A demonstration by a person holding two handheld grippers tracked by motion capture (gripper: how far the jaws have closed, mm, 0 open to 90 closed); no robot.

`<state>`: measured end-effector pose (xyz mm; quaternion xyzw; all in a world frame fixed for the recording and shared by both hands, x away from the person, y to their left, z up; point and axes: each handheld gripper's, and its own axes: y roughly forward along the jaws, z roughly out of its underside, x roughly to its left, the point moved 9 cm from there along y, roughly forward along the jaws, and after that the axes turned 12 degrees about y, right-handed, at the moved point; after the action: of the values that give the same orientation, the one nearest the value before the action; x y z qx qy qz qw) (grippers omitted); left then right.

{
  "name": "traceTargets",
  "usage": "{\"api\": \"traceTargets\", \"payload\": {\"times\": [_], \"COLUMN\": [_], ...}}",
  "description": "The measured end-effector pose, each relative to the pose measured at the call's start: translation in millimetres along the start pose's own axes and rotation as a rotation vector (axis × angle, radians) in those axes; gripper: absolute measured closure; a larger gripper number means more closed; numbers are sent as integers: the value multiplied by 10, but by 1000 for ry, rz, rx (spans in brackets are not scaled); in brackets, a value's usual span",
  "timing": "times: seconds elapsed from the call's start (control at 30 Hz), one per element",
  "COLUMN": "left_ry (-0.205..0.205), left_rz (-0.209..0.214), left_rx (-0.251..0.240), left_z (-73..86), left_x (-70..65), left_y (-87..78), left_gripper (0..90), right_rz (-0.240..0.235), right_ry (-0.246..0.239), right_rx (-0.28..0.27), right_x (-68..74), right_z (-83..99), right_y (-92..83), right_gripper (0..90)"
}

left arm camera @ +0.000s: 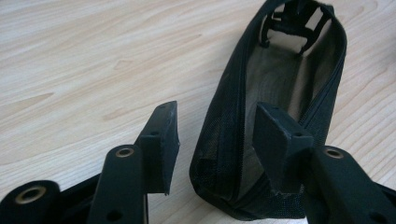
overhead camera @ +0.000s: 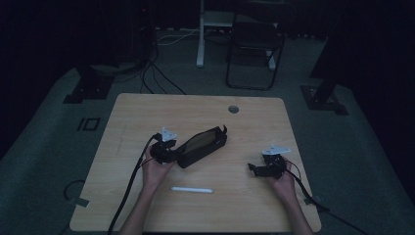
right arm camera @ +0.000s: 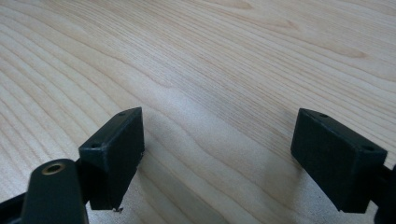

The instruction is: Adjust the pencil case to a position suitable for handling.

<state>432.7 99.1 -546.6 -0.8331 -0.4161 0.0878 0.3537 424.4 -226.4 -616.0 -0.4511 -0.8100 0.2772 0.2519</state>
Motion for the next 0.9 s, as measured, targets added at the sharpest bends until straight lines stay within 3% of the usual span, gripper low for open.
{"api": "traceTargets", "payload": {"times": [0.23, 0.53, 0.9], "left_ry": [21, 61, 161], "left_rz": [-2, 15, 45], "left_rx": [36, 50, 44], "left_z": [58, 96, 113], "left_x": [-9, -25, -76], "left_y": [99, 146, 97], "left_gripper": [547, 666, 697], "right_rz": [0, 0, 0], "right_ry": [0, 0, 1], "right_rx": [0, 0, 0], "right_x": [0, 0, 0], "right_z": [0, 0, 0], "right_y": [0, 0, 0], "right_gripper": [175, 175, 175]}}
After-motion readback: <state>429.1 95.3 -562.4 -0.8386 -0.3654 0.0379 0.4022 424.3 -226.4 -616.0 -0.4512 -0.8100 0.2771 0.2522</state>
